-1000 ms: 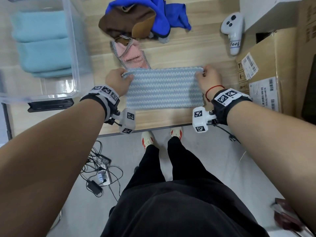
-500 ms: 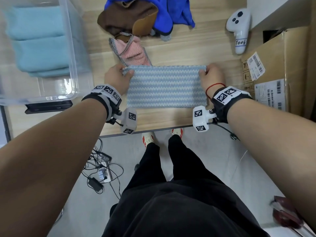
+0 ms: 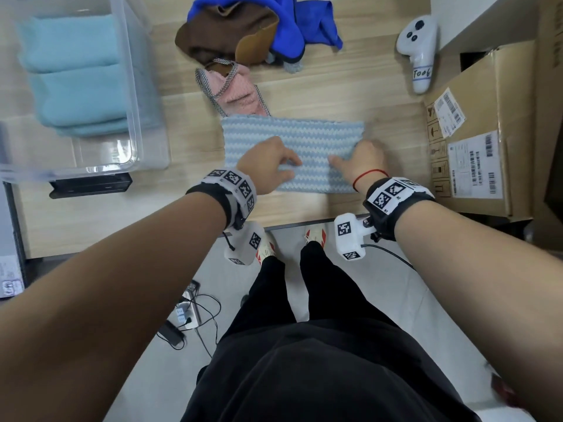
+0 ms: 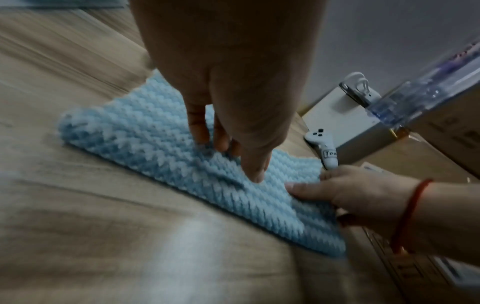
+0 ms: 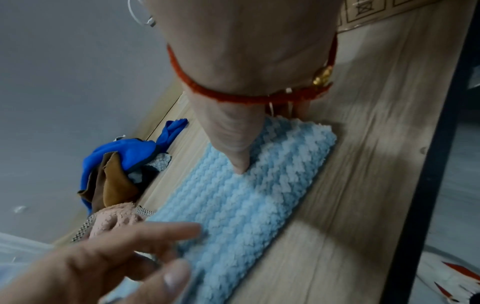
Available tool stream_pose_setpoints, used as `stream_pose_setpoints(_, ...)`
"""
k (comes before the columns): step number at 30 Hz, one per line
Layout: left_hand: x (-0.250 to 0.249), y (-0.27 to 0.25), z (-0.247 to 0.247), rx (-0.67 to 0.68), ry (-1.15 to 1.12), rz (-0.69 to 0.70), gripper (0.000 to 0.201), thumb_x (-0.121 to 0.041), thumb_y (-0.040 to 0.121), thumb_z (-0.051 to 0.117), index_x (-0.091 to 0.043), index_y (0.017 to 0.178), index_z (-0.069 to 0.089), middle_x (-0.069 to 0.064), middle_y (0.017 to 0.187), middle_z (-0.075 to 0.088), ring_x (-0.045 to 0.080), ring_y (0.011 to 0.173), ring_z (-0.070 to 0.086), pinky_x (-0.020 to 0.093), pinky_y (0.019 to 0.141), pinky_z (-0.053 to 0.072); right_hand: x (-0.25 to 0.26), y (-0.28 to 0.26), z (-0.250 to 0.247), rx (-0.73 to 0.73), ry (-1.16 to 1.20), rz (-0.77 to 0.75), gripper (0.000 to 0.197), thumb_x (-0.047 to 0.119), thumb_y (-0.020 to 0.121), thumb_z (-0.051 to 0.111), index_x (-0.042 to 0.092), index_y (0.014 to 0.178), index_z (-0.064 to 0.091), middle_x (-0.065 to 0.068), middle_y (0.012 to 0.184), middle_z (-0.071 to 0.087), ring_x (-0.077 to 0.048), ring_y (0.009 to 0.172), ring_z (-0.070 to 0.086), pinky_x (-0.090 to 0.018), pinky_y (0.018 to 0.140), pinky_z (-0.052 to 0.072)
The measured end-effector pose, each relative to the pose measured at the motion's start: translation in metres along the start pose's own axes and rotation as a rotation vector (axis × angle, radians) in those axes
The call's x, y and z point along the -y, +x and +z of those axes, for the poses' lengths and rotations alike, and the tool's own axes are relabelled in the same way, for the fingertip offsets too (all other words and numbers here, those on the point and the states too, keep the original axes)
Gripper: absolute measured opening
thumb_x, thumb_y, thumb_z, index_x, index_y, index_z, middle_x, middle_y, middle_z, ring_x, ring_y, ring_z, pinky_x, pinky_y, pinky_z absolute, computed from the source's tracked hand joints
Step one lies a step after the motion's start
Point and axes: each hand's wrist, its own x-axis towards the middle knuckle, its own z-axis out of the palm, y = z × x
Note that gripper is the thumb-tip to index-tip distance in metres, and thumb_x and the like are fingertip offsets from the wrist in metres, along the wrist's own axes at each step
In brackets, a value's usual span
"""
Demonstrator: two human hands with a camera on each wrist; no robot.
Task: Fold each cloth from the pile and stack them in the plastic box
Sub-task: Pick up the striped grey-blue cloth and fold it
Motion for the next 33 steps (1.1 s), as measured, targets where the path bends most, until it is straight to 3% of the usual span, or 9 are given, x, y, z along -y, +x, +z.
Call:
stream_pose_setpoints(4,0.000,-0.011,0.017,0.166,0.079,-0.021,0.048,-0.036,0.091,0.062,-0.028,0.137,0.050,0.004,0.116,0.046,0.018,0.101,0.050,0.035,0.091,0.043,0.000,-0.011,-0.002,-0.025,0.200,-0.079,0.035,0.036,0.079,0.067,0.008,0.100,0.063,-0.009,0.100,0.065,-0.027,0.088,0.062,-0.034,0.076,0.053)
stream_pose_setpoints(10,-0.003,-0.024,0.028,0.208,0.069,0.018,0.054,-0.040,0.089,0.063,-0.026,0.138,0.047,-0.001,0.106,0.052,0.015,0.093,0.049,0.029,0.086,0.040,-0.003,-0.031,-0.012,0.076,0.549,-0.138,0.032,0.026,0.079,0.070,0.013,0.108,0.063,0.001,0.100,0.070,-0.019,0.093,0.067,-0.035,0.084,0.055)
stream_pose_setpoints(14,-0.002,-0.033,0.031,0.074,-0.139,-0.087,0.043,-0.031,0.087,0.067,-0.023,0.129,0.056,-0.005,0.099,0.059,0.009,0.084,0.054,0.027,0.088,0.046,0.008,-0.048,-0.023,0.153,0.628,-0.196,0.032,0.030,0.073,0.066,0.020,0.103,0.064,0.002,0.096,0.072,-0.018,0.088,0.069,-0.045,0.084,0.057)
stream_pose_setpoints(16,0.001,-0.039,0.026,-0.080,-0.267,-0.177,0.027,-0.023,0.089,0.062,-0.023,0.115,0.064,-0.005,0.093,0.064,0.008,0.075,0.058,0.022,0.075,0.051,0.018,-0.056,-0.029,0.192,0.673,-0.231,0.030,0.027,0.074,0.066,0.019,0.103,0.063,-0.001,0.098,0.072,-0.019,0.088,0.070,-0.047,0.084,0.057)
stream_pose_setpoints(18,0.008,-0.048,0.016,-0.205,-0.369,-0.284,0.019,-0.020,0.090,0.055,-0.023,0.104,0.067,-0.005,0.088,0.065,0.008,0.067,0.060,0.017,0.058,0.047,0.033,-0.062,-0.032,0.212,0.658,-0.260,0.029,0.029,0.073,0.066,0.020,0.100,0.062,-0.003,0.097,0.072,-0.021,0.087,0.071,-0.046,0.081,0.058)
stream_pose_setpoints(20,0.022,-0.059,0.009,-0.272,-0.414,-0.369,0.021,-0.018,0.089,0.051,-0.023,0.099,0.069,-0.005,0.085,0.066,0.011,0.071,0.062,0.021,0.061,0.050,0.050,-0.068,-0.029,0.237,0.601,-0.297,0.020,0.028,0.076,0.067,0.022,0.093,0.060,-0.004,0.095,0.071,-0.024,0.086,0.070,-0.042,0.075,0.059)
stream_pose_setpoints(24,0.055,-0.076,0.013,-0.198,-0.607,-0.477,0.024,-0.015,0.088,0.054,-0.015,0.107,0.069,-0.008,0.075,0.061,0.013,0.072,0.064,0.024,0.064,0.053,0.079,-0.076,-0.012,0.222,0.434,-0.331,0.022,0.029,0.078,0.065,0.018,0.097,0.059,-0.004,0.097,0.069,-0.024,0.087,0.067,-0.040,0.080,0.057)
stream_pose_setpoints(27,0.068,-0.088,0.018,-0.150,-0.717,-0.490,0.028,-0.016,0.093,0.055,-0.007,0.118,0.063,-0.004,0.082,0.063,0.009,0.072,0.059,0.022,0.064,0.049,0.101,-0.085,0.006,0.191,0.298,-0.364,0.020,0.027,0.082,0.062,0.011,0.092,0.055,-0.006,0.088,0.064,-0.025,0.079,0.063,-0.033,0.070,0.052)
stream_pose_setpoints(33,0.065,-0.092,0.013,-0.145,-0.896,-0.532,0.053,-0.047,0.102,0.031,-0.008,0.122,0.061,0.005,0.102,0.066,0.015,0.084,0.060,0.023,0.073,0.046,0.131,-0.098,0.035,0.284,0.290,-0.342,0.029,0.018,0.089,0.057,0.015,0.116,0.048,-0.003,0.087,0.059,-0.024,0.053,0.068,-0.028,0.045,0.054)
